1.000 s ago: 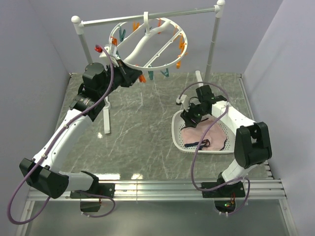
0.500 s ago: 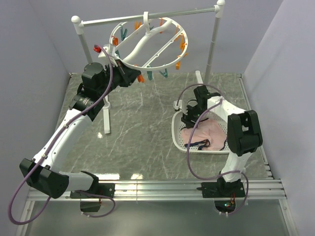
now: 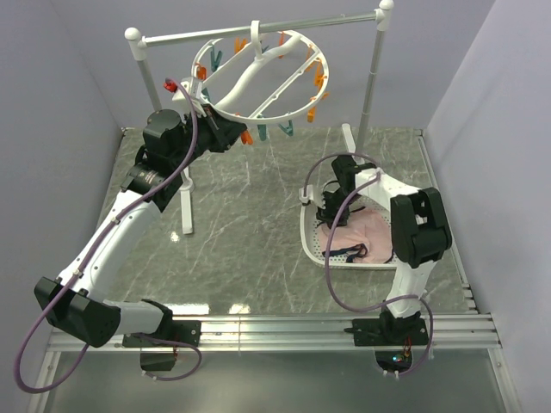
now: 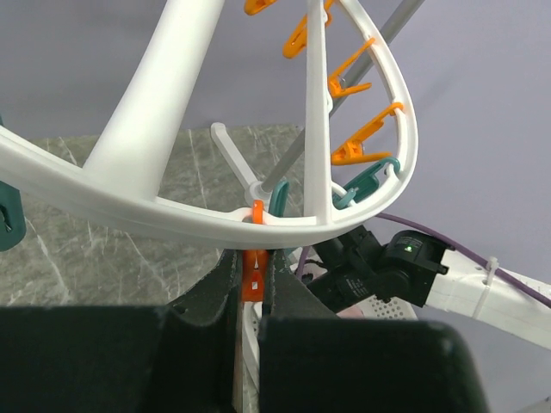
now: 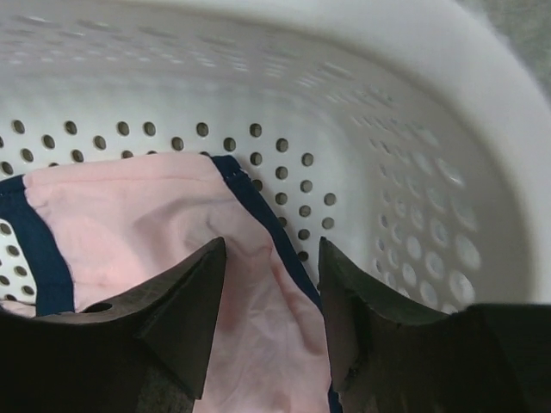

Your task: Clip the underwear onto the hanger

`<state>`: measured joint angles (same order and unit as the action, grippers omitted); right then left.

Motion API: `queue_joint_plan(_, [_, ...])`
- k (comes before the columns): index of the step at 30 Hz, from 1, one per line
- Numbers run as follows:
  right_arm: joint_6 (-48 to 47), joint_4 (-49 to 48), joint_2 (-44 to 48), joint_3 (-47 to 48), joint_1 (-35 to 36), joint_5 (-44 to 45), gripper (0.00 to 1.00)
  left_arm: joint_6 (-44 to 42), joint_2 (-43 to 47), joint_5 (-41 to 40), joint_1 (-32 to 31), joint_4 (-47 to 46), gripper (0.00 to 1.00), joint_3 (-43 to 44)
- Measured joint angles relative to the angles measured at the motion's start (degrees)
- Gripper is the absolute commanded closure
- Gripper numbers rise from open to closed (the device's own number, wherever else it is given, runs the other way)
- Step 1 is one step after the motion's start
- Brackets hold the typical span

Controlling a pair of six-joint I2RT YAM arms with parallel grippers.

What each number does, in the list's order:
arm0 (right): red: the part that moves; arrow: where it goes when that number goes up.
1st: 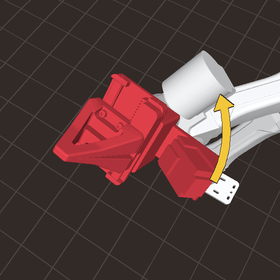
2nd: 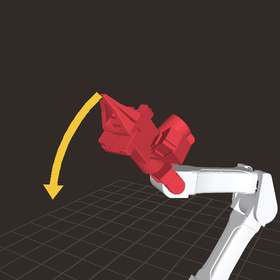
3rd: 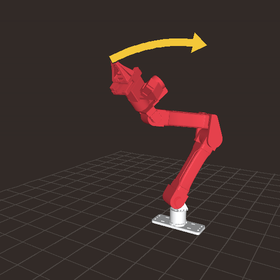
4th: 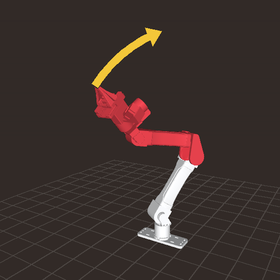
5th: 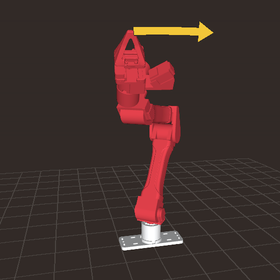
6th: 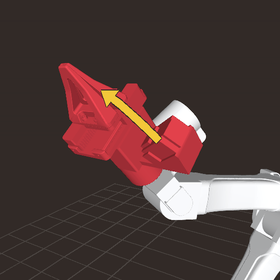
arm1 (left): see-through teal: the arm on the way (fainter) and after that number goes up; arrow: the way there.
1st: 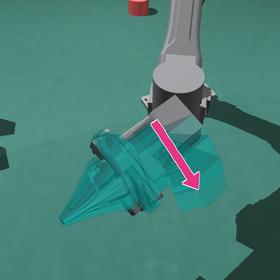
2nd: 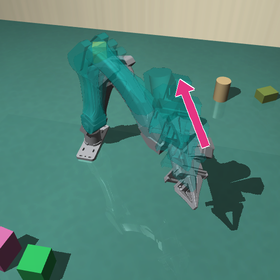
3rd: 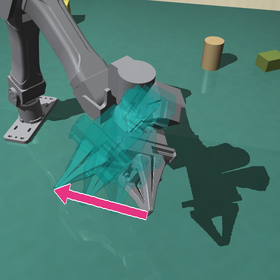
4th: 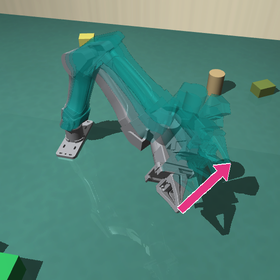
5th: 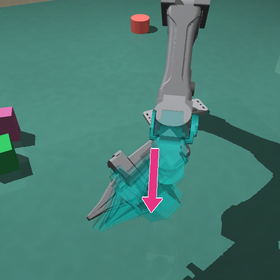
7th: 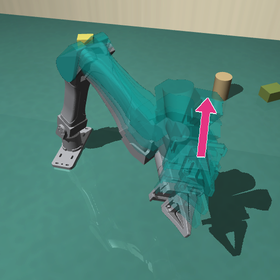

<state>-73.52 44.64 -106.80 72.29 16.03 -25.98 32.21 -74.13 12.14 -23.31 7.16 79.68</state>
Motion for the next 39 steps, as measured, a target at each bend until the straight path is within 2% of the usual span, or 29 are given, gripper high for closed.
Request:
queue_joint_plan(2, [-1.14, 1.11, -1.44, 0.61, 0.48, 0.94, 0.49, 0.0, 0.0, 0.0, 0.0, 0.0, 1.0, 0.0])
queue_joint_plan(5, [-2.69, 2.73, -2.14, 1.38, 1.11, 1.86, 0.46, 0.0, -0.02, 0.0, 0.0, 0.0, 1.0, 0.0])
queue_joint_plan(7, [-3.48, 3.74, -2.45, 1.66, 1.31, 2.25, 0.49, -0.02, -0.02, 0.0, 0.0, 0.0, 1.0, 0.0])
queue_joint_plan(9, [-3.91, 4.35, -2.54, 1.95, 1.38, 2.4, 0.58, -0.02, -0.02, 0.0, 0.0, 0.0, 1.0, 0.0])
queue_joint_plan(13, [-4.39, 5.25, -2.62, 1.95, 1.46, 2.6, 1.0, 0.0, -0.02, 0.0, 0.0, 0.0, 1.0, 0.0])
queue_joint_plan(21, [-1.33, 4.79, 1.11, -0.72, 1.14, 1.53, 1.0, -0.04, -0.02, 0.07, 0.15, 0.02, 1.0, 0.0])
queue_joint_plan(31, [4.46, -0.7, 25.49, -5.55, -0.44, -2.95, 1.0, -0.02, -0.02, 1.55, 0.52, 0.0, 1.0, 0.0])
queue_joint_plan(39, [8.31, -9.94, 35.45, -14.19, -0.44, -4.24, 1.0, -0.02, -0.02, 2.4, 0.55, -0.57, 1.0, -0.31])
